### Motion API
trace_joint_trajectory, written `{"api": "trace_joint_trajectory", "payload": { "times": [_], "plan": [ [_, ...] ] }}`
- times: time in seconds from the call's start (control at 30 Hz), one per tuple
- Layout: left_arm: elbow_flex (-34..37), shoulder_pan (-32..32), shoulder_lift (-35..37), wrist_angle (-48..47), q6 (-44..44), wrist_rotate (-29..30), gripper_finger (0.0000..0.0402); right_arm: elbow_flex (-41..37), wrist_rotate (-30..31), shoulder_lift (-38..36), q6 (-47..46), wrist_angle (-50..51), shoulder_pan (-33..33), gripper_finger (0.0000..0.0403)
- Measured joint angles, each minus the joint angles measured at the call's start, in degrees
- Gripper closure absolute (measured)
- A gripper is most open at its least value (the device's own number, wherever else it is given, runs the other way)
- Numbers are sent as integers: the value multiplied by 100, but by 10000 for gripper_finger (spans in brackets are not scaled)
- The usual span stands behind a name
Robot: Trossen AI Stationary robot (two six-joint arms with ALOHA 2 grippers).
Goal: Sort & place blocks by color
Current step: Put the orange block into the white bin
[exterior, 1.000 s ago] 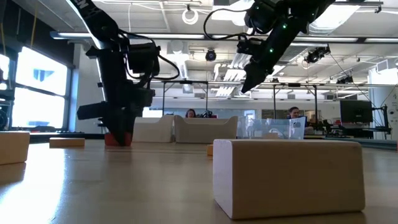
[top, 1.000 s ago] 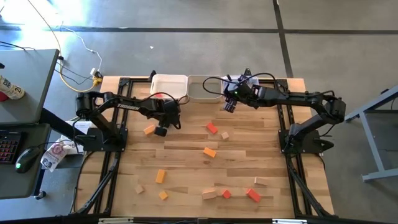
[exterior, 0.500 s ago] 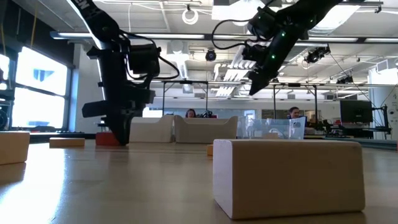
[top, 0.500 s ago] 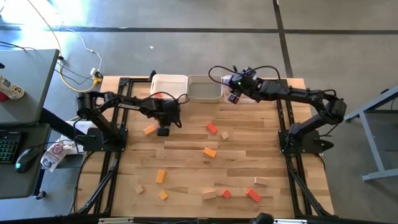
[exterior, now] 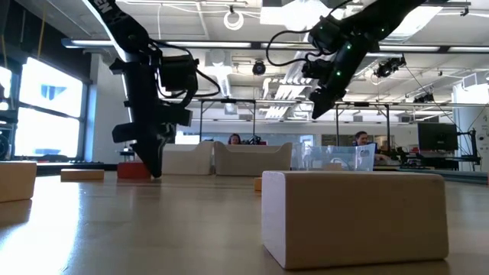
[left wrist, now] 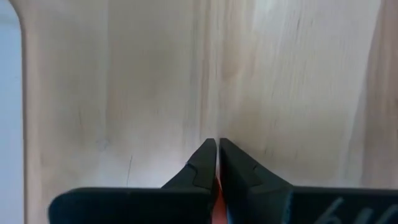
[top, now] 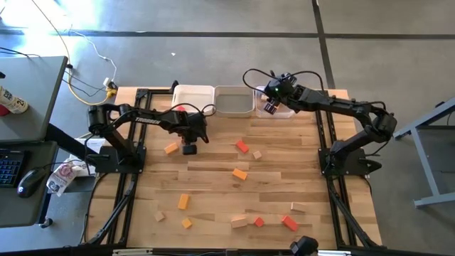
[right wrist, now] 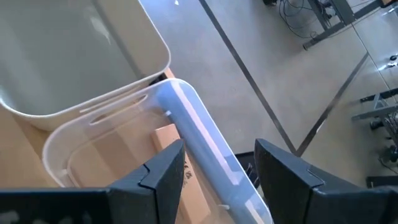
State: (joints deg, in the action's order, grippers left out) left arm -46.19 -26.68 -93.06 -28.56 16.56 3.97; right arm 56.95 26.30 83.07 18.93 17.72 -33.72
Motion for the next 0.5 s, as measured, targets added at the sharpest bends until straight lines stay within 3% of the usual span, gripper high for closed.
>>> {"api": "trace_joint_trajectory", "payload": {
  "times": [0.5],
  "plan": [
    [-8, -326, 985, 184, -236, 125, 401, 2, -37, 0, 66, -38, -233, 221]
  ]
}}
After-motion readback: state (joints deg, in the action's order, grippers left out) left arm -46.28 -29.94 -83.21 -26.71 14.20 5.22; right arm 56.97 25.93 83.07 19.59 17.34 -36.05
